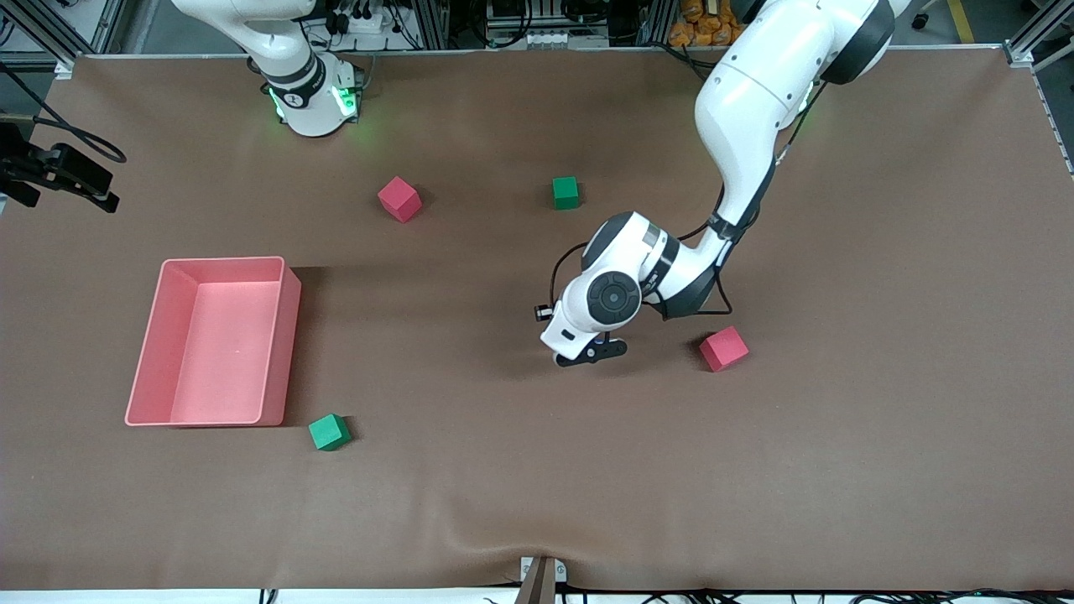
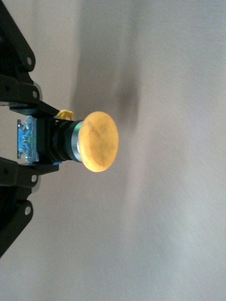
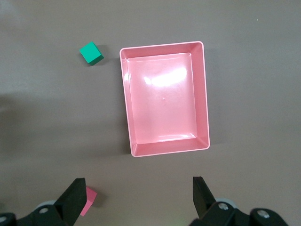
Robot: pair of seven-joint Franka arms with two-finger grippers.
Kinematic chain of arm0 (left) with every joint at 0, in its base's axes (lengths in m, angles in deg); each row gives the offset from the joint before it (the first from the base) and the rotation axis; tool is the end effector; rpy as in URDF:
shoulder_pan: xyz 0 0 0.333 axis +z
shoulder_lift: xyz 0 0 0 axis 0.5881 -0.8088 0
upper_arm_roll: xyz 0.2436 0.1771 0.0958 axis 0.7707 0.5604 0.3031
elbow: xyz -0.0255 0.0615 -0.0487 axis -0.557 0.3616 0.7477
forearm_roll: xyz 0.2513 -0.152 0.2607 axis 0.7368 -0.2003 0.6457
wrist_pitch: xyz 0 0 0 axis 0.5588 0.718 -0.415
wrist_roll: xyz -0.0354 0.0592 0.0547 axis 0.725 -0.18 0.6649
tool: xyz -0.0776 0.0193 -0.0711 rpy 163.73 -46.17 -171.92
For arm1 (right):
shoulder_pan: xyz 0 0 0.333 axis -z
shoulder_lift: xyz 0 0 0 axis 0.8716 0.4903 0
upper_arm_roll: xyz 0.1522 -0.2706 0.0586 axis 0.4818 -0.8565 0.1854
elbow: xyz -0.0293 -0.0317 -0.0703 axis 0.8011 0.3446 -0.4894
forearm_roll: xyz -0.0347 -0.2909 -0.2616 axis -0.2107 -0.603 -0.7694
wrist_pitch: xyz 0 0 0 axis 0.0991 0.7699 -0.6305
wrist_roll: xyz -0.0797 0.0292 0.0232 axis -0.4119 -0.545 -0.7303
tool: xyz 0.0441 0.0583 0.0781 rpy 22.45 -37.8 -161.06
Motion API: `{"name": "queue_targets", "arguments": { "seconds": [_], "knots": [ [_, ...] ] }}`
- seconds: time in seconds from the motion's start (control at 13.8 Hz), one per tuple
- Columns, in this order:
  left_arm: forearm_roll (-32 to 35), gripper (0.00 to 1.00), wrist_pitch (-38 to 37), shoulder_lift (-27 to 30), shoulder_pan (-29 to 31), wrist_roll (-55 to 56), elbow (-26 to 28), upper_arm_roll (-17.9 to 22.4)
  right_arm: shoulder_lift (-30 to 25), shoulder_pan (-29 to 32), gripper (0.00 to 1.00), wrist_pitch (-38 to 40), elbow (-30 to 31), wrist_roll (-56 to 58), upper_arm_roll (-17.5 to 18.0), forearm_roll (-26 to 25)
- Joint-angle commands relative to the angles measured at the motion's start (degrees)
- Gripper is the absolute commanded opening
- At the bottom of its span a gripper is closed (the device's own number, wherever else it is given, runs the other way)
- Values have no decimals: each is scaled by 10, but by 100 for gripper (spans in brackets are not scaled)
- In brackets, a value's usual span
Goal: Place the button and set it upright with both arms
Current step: 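Move the button with the left gripper and stand it upright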
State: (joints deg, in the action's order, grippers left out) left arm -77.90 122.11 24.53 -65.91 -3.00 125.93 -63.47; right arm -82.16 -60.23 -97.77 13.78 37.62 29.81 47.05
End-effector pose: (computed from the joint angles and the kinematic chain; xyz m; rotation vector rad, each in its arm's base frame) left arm 0.5660 -0.4692 0.2330 2.9331 0.3225 -0.3571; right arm 0.5310 -0.0088 0.6611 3.1022 -0.1129 0.0126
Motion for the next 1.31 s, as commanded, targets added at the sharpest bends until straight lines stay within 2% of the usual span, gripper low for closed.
{"name": "queue_targets", "arguments": {
  "seconds": [0.0,0.29,0.44,0.65,0.73,1.09,1.24],
  "knots": [
    [61,0,70,12,-26,52,2,8,-4,-9,100,8,-4,4,-7,-7],
    [230,0,149,6,-67,210,3,8,-3,-10,100,8,-4,4,-12,-6],
    [357,0,150,3,-95,296,5,9,-4,-9,100,8,-4,5,-12,-6],
    [575,0,150,-7,-138,515,6,19,-4,-9,100,12,-4,5,-12,-6],
    [627,0,150,-13,-140,565,6,19,-3,-10,100,12,-4,5,-12,-6],
    [850,0,147,-57,-188,732,10,19,-3,-15,100,12,-4,3,-12,-6],
    [922,0,138,-65,-191,782,16,19,-3,-15,100,12,-4,3,-12,-6]
  ]
}}
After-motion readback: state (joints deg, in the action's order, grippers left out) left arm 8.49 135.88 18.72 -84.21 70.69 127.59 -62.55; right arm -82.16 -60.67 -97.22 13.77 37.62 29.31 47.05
